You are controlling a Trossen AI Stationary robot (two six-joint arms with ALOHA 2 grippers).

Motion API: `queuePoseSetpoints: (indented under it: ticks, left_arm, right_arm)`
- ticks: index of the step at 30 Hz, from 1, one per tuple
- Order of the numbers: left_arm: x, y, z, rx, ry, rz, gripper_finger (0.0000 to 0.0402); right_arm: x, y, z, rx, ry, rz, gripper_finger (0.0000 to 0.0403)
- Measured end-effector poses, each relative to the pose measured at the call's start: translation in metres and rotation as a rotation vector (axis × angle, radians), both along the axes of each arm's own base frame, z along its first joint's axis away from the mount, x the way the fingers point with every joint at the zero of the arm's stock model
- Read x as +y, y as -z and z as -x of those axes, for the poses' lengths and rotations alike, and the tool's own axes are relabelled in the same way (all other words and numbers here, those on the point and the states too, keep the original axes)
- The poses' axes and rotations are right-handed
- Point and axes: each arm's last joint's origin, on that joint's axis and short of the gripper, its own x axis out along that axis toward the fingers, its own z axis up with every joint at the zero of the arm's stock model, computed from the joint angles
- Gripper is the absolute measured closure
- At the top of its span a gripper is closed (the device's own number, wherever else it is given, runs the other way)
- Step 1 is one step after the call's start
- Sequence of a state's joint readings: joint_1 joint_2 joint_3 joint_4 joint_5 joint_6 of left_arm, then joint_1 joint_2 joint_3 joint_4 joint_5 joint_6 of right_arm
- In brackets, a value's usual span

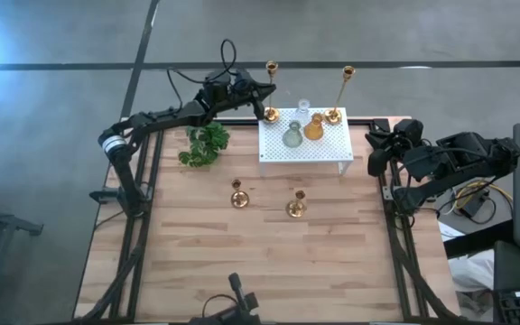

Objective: Pick & Place candle stick holders
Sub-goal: Put the golden candle holder on the shelf

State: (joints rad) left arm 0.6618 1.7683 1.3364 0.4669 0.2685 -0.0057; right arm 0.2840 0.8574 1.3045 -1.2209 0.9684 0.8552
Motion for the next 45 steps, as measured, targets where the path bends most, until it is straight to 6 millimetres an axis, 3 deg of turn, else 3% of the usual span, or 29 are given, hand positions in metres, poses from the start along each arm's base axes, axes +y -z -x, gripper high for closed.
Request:
queuePoseSetpoints:
  ticks: [18, 45]
  left_arm:
    - [0.002, 0.010, -0.002, -0.028, 0.084, 0.030, 0.0381]
    - [0.008, 0.009, 0.003, -0.029, 0.105, -0.009, 0.0381]
  right_arm:
    - [0.000, 0.000, -0.001, 0.005, -0.007, 0.010, 0.0351]
    - [0.001, -0.002, -0.002, 0.007, -0.019, 0.027, 0.0349]
